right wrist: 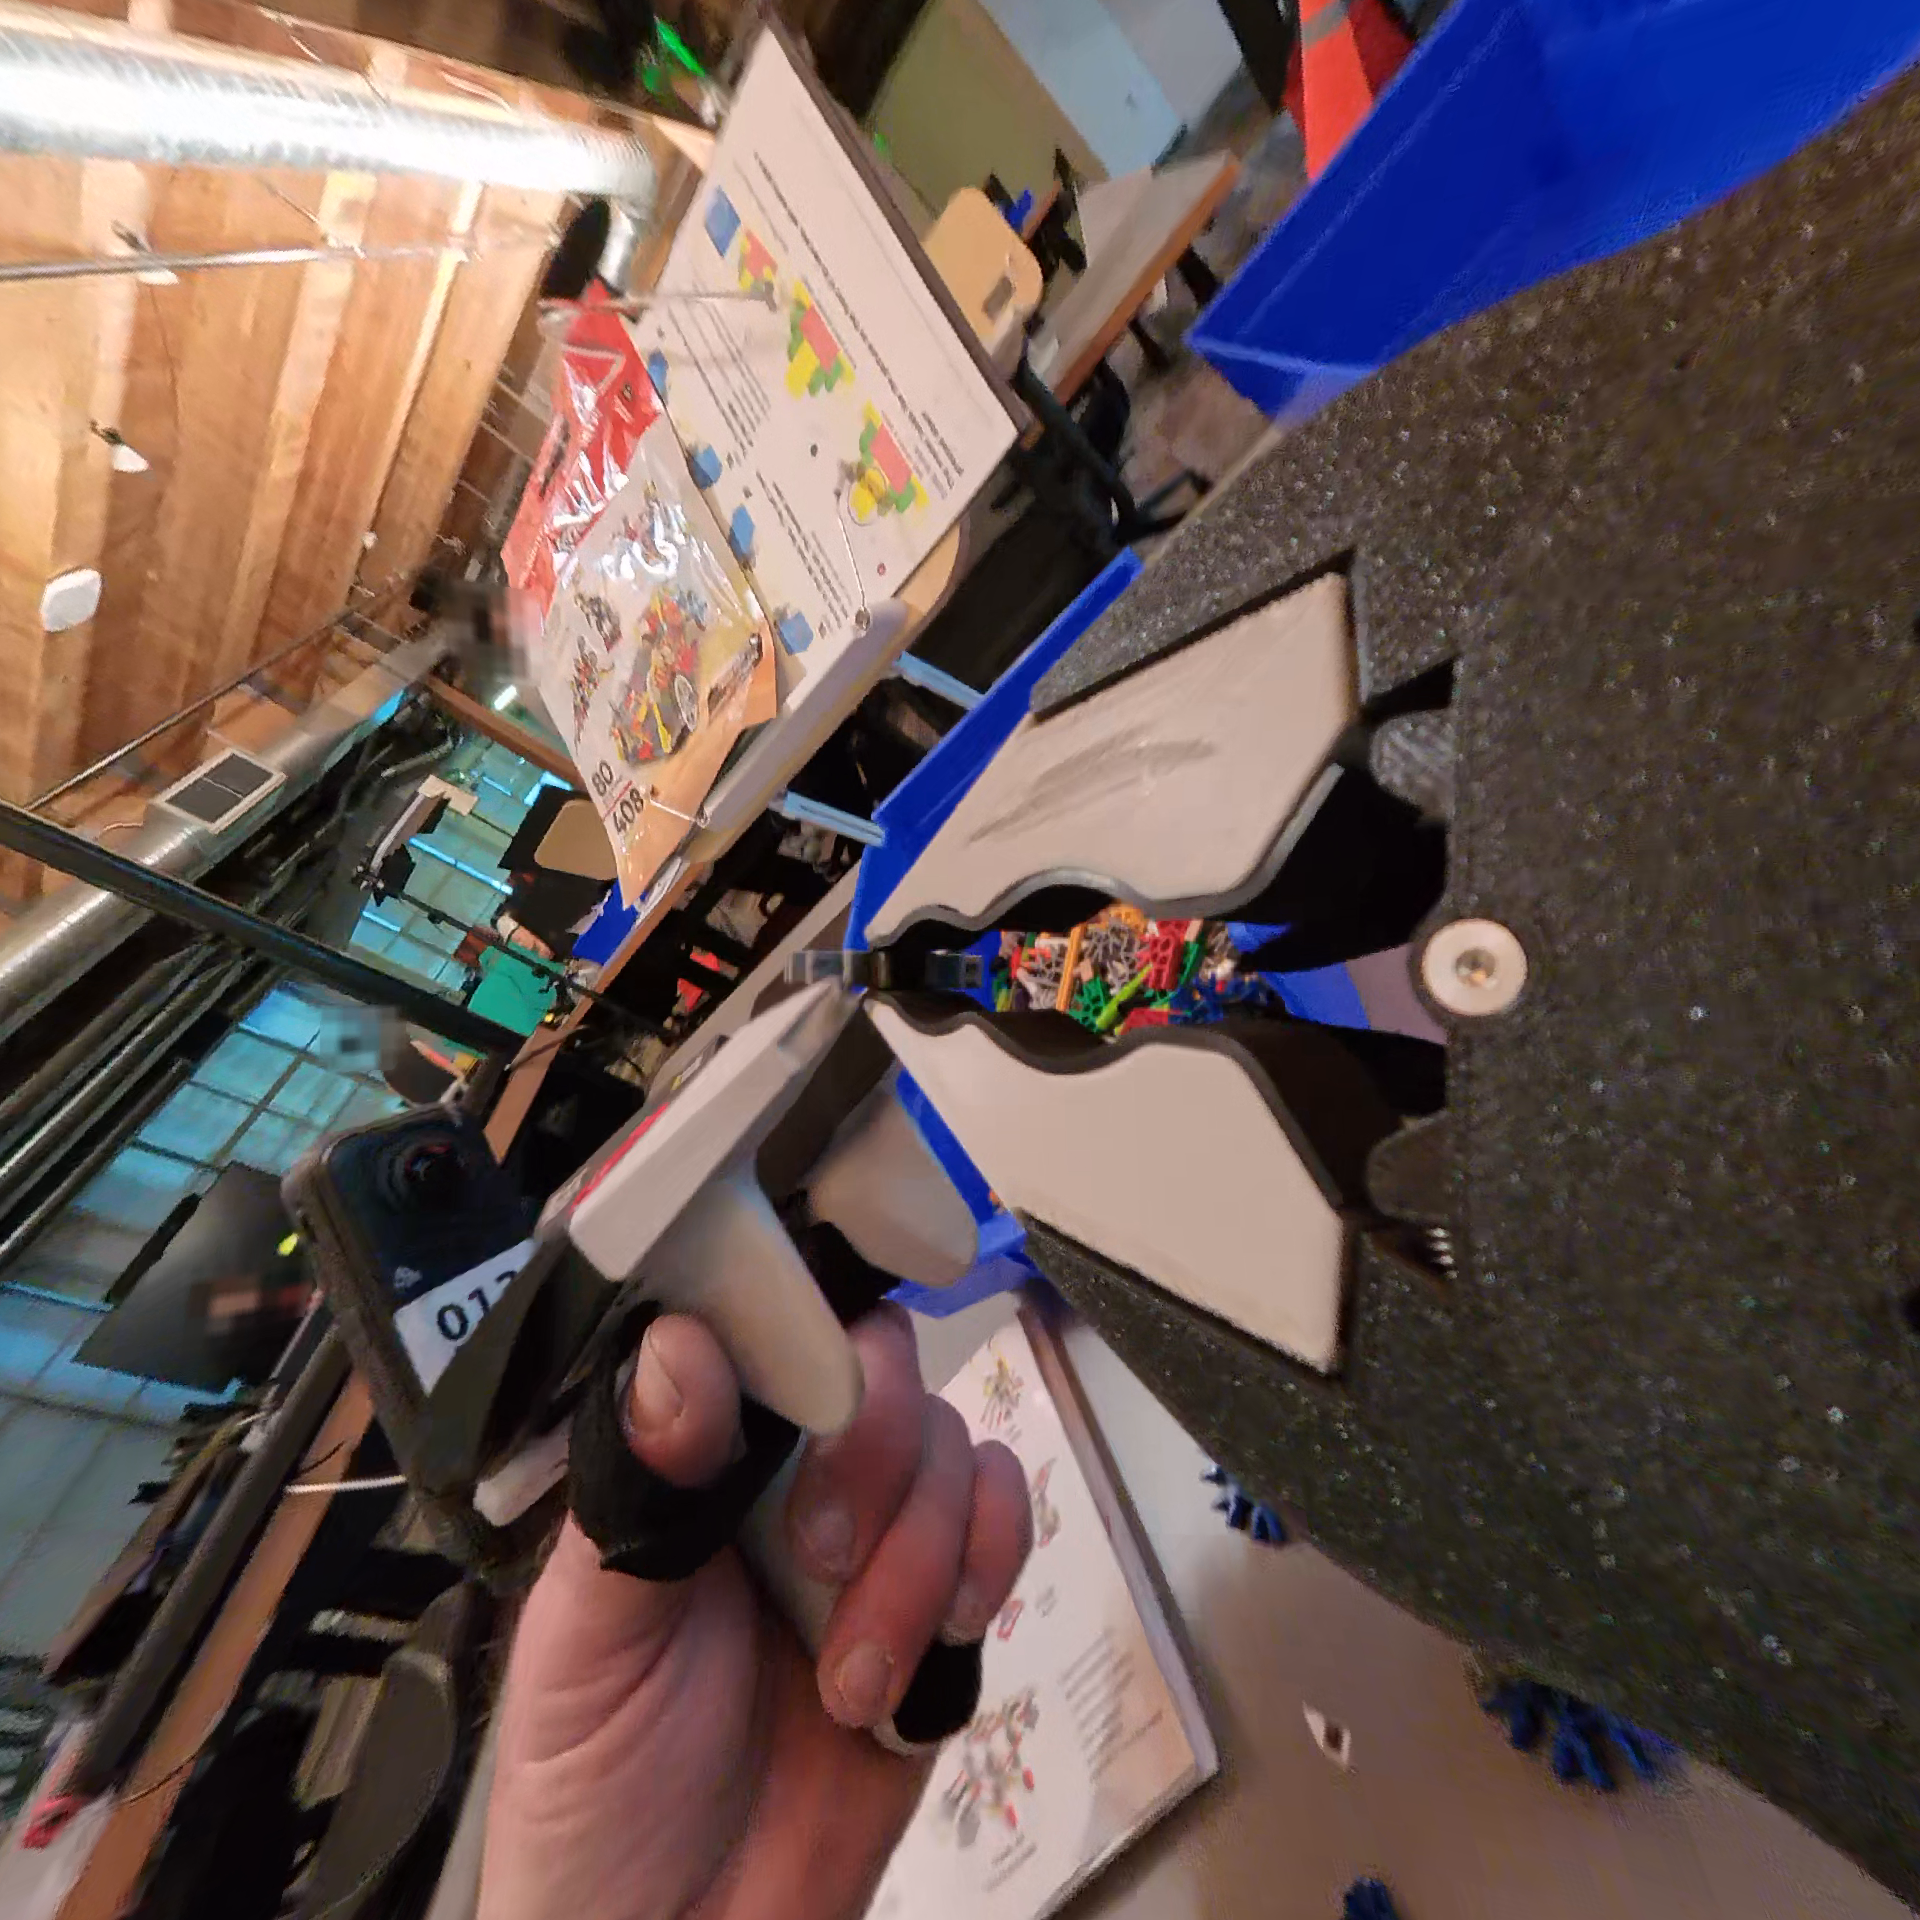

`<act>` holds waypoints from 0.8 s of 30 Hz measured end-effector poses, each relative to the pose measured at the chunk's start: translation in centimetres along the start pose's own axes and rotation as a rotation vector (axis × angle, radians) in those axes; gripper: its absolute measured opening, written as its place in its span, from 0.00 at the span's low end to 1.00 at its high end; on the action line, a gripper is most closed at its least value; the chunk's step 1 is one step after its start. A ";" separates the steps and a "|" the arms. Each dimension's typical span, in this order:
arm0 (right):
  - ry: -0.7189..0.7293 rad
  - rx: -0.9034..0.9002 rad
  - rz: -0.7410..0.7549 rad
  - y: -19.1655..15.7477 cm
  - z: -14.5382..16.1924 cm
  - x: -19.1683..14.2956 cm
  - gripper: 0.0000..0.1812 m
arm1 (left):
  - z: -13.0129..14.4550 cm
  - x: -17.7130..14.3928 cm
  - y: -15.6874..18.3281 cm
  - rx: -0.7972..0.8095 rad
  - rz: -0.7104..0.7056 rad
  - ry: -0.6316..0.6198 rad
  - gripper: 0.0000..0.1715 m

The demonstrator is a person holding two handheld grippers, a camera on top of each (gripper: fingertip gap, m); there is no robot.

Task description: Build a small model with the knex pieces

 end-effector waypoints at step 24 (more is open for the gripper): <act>-0.090 0.362 -0.327 -0.7 4.0 0.6 0.03 | 7.7 -4.0 -7.2 0.739 -0.488 -1.039 0.21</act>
Point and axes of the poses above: each gripper's, where its closed fingertips meet, x out along the fingers, z out of its underside, y = z × x across the jaws, the point moved 8 cm from there along -x, back along the fingers, and after that the axes turned 15 degrees about -x, right-handed, at the moved point
